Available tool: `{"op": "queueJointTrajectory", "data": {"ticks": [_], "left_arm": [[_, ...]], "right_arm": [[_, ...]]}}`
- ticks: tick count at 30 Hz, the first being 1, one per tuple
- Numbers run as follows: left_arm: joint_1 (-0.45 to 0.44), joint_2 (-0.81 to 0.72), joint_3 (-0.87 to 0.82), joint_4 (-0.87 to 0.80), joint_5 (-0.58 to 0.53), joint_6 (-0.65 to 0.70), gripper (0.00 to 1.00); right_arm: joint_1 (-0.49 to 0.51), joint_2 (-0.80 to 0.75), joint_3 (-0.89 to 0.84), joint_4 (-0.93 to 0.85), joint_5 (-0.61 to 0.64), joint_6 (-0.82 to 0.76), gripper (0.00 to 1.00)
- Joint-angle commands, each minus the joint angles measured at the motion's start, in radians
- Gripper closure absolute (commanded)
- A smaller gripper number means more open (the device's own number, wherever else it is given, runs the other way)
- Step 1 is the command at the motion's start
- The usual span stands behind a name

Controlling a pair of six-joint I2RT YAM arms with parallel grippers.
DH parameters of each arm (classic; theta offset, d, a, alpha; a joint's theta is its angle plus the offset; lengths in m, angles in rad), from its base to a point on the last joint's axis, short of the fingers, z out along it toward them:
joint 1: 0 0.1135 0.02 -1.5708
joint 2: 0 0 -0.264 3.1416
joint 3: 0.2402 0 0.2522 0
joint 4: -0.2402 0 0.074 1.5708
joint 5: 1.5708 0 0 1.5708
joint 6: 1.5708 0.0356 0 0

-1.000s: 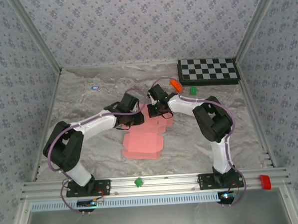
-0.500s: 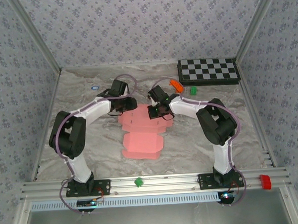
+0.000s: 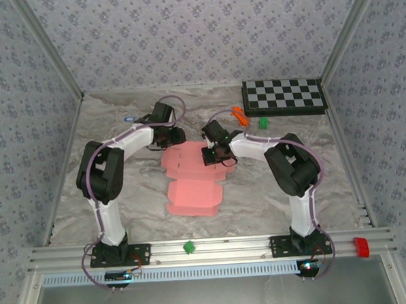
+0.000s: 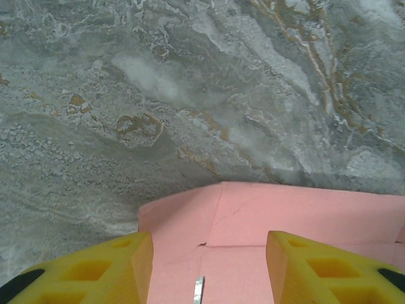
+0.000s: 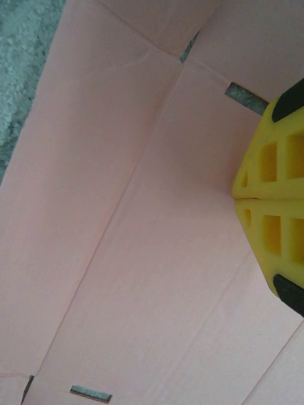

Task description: Fold the paper box

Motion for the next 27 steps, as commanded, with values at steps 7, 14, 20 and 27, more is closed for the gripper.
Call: {"op": "queueJointTrajectory", "data": {"ticks": [7,14,20,27], "left_arm": [[0.004,0.035,0.032,-0.049,-0.053,0.009,0.47],[0.004,0.033,0.031,-0.05,-0.085,0.025,0.41],[0.005,0.058,0.051,-0.047,-0.04,0.041,0.42],[0.005,0.024,0.043,-0.024,-0.018,0.034,0.53]], "right_arm": [[0.006,0.034,-0.004,-0.012,-0.017,0.014,1.0],[0.005,0.045,0.0,-0.011,-0.022,0.013,1.0],[0.005,0.049,0.001,-0.014,-0.023,0.011,1.0],[0.005,0.051,0.004,-0.02,-0.023,0.011,1.0]]}}
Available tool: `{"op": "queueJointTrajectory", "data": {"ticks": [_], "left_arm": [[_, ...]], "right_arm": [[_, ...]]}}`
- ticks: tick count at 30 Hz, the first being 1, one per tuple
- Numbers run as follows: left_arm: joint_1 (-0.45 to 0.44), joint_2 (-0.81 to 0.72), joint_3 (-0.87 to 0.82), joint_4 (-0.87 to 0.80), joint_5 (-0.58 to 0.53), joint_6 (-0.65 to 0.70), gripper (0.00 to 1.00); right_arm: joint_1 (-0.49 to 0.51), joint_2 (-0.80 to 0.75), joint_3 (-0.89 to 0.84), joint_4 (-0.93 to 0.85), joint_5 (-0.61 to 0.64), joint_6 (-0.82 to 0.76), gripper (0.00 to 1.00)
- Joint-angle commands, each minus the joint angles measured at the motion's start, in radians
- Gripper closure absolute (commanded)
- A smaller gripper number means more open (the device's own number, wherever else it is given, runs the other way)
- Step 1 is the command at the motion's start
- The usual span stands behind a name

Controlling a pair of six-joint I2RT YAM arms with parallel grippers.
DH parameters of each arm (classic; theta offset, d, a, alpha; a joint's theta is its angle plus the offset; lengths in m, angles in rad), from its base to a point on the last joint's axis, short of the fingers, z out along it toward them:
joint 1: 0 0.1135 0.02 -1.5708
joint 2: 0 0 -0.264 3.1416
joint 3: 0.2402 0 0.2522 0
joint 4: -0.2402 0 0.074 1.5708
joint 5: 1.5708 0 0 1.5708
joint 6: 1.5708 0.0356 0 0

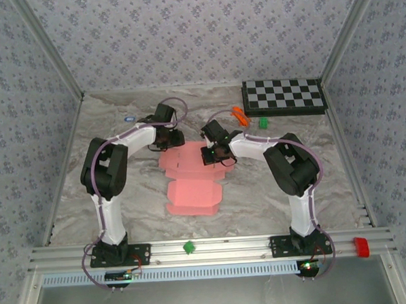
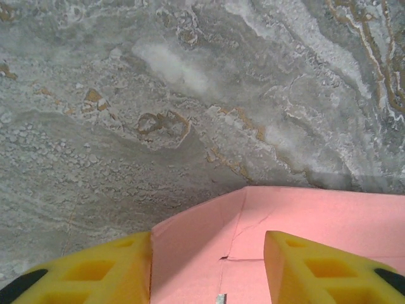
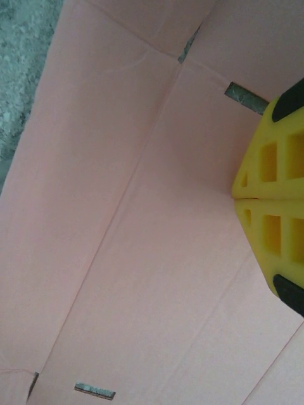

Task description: Fold the paper box

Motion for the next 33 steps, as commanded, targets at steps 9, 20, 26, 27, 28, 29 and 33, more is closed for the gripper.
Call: {"op": "queueJointTrajectory", "data": {"ticks": [9,20,26,27,28,29,33], "left_arm": [[0.003,-0.08,-0.009,0.074,0.069,0.041,0.56],[-0.009,-0.045,0.015,0.103,0.159,0.065,0.59],[-0.025,-0.02,0.034,0.096,0.187,0.069,0.61],[-0.027,-0.017,0.035,0.094,0.19,0.071,0.61],[-0.029,-0.013,0.035,0.092,0.192,0.069,0.6],[-0.029,-0.009,0.04,0.09,0.194,0.068,0.6],[-0.031,-0.001,0.05,0.069,0.198,0.065,0.6]], "right_arm": [[0.006,0.044,0.004,-0.044,-0.014,0.011,1.0],[0.007,0.046,0.007,-0.05,-0.014,0.01,1.0],[0.005,0.048,0.006,-0.051,-0.015,0.009,1.0],[0.006,0.048,0.007,-0.05,-0.015,0.009,1.0],[0.006,0.048,0.006,-0.05,-0.015,0.01,1.0],[0.006,0.047,0.006,-0.049,-0.015,0.011,1.0],[0.006,0.045,0.004,-0.048,-0.014,0.011,1.0]]}}
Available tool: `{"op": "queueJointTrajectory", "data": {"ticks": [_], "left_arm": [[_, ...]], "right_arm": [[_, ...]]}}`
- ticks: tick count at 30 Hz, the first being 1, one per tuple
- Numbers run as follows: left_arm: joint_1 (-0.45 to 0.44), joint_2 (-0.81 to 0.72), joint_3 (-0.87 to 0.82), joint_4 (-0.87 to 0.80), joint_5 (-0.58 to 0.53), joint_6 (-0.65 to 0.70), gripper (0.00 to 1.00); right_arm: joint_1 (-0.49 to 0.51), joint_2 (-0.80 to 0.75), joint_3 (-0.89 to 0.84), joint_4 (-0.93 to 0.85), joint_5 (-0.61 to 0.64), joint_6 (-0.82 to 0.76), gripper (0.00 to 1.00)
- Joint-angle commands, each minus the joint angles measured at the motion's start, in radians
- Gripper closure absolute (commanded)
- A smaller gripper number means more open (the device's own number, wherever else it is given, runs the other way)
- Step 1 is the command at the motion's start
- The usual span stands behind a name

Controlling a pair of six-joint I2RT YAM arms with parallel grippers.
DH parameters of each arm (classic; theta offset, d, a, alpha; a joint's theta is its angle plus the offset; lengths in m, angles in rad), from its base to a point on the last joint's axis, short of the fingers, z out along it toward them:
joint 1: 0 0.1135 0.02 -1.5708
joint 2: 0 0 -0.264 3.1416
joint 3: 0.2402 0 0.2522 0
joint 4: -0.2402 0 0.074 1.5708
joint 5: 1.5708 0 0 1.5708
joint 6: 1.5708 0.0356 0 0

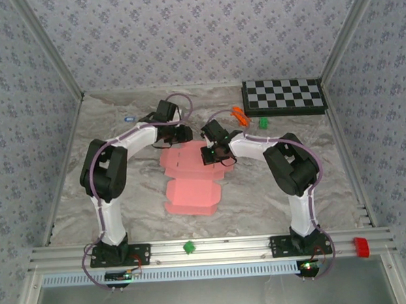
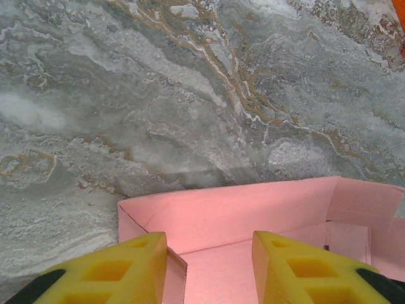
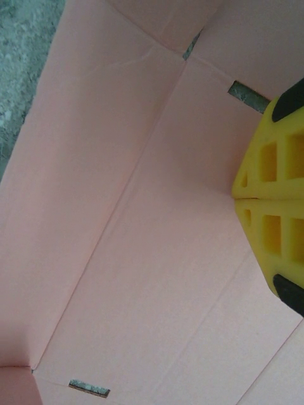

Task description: Fold the paper box

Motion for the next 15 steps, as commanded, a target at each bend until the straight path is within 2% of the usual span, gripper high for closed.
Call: {"op": "queueJointTrajectory", "data": {"ticks": [1,9,15], "left_arm": [[-0.006,0.014,0.033,-0.015,0.022,0.012,0.6],[-0.005,-0.09,0.026,-0.075,-0.071,0.0,0.57],[0.007,-0.226,-0.075,-0.091,-0.138,0.0,0.51]], "right_arm": [[0.006,0.04,-0.001,-0.048,-0.01,0.012,1.0],[0.004,0.03,-0.018,-0.04,0.0,0.027,1.0],[0.0,0.031,-0.019,-0.041,-0.012,0.031,1.0]]}}
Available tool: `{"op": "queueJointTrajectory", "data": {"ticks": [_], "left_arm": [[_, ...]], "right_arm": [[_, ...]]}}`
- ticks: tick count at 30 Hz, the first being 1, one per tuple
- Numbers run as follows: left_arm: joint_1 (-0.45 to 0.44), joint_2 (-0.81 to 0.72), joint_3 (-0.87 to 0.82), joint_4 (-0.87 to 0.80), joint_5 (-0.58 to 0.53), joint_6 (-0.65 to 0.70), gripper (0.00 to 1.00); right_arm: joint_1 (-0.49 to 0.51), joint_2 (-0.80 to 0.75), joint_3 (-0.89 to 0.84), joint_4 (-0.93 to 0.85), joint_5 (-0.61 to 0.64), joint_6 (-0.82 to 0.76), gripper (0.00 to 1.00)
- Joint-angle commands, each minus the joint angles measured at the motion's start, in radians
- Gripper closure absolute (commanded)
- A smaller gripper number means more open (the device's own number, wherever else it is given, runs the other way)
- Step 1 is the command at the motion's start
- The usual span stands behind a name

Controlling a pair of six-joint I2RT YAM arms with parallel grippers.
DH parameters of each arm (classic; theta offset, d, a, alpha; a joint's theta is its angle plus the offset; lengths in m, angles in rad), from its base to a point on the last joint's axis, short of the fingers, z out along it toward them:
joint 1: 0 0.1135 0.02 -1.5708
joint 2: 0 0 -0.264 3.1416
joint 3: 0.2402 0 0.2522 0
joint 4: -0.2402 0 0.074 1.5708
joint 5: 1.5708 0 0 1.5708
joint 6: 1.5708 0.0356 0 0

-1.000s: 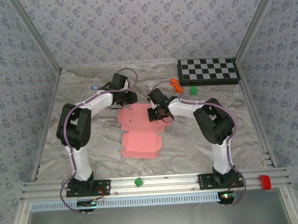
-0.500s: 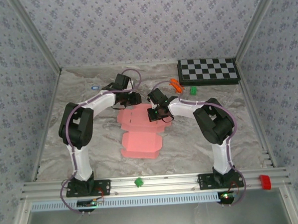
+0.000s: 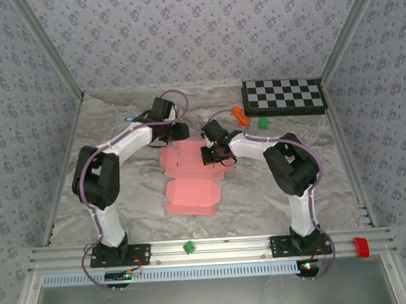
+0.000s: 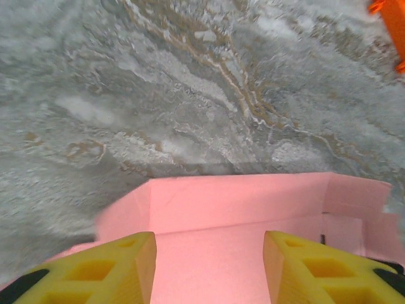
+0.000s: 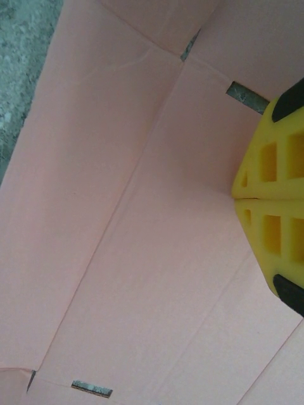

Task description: Fold the paper box

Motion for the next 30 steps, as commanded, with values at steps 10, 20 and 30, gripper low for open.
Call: {"op": "queueJointTrajectory", "data": {"ticks": [10,20,30], "left_arm": [[0.011,-0.319,-0.289,-0.113,-0.137,-0.076,0.47],[0.0,-0.402,-0.51,-0.026,-0.058,-0.205,0.47],[0.0,-0.33,-0.529,0.051,0.0,-0.218,0.48]], "right_arm": [[-0.001,0.027,-0.022,-0.032,-0.012,0.021,1.0],[-0.003,0.038,-0.024,-0.026,-0.014,0.028,1.0],[-0.006,0.043,-0.025,-0.024,-0.018,0.029,1.0]]}}
